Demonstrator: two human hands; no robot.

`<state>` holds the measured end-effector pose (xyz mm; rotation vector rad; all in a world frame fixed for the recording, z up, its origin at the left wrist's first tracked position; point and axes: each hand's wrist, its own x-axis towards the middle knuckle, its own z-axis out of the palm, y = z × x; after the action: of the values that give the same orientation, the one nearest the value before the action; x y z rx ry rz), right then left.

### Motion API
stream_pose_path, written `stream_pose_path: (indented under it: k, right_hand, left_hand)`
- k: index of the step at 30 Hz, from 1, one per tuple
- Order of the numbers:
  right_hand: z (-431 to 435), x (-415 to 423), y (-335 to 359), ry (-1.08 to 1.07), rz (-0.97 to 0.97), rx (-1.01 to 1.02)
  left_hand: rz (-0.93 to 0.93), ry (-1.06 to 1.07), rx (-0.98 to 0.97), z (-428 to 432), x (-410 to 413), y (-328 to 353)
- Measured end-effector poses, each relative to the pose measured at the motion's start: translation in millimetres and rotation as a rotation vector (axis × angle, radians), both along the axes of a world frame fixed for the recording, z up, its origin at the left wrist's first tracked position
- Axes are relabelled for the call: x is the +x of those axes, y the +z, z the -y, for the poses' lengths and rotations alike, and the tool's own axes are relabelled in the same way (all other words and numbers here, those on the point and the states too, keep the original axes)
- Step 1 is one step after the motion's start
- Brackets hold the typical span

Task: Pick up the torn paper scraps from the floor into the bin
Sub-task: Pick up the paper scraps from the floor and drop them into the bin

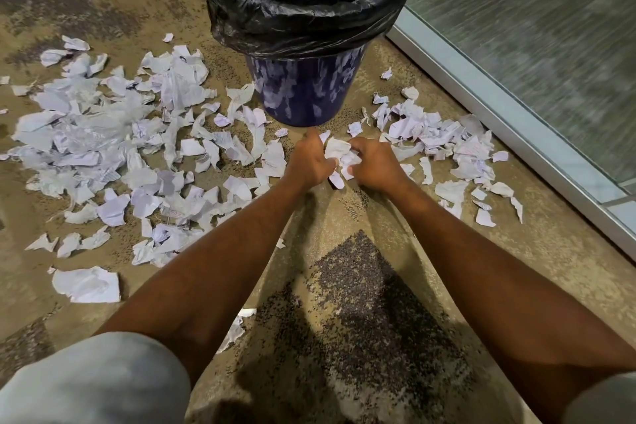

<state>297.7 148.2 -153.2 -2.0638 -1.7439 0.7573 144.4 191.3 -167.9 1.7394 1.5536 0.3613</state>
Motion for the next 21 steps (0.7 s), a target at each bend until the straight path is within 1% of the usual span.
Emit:
stream_pose_path:
  k: [4, 7, 10, 11, 14, 16, 19, 21]
  right_hand:
    - [-1, -3, -3, -0.027, -0.040, 0.004]
    - [1, -6, -7, -0.085, -0.064, 0.011]
    - [5, -10, -12, -0.191, -0.213, 0.001]
    - [8, -12, -12, -0.236, -0.264, -0.002]
    - [18, -17, -9, -0.372, -0.450, -0.050]
    - [24, -17, -5, -0.447, -0.542, -0.080]
    - [32, -14, 2, -0.522, -0.670, -0.117]
    - [36, -10, 9, -0.535, -0.691, -0.120]
  left_hand:
    - [-0.012, -0.029, 0.040, 1, -1, -3]
    - [0.029, -0.037, 0.065, 4, -3, -5]
    - [0.122, -0.012, 0.053, 10, -7, -8]
    - [0.169, 0.017, 0.018, 13, -7, -8]
    - [0.328, 0.167, -0.177, 21, -6, -2]
    - [0.413, 0.228, -0.272, 26, -4, 0]
    - [0.503, 0.242, -0.343, 33, -4, 8]
    - [0.551, 0.224, -0.356, 36, -1, 15]
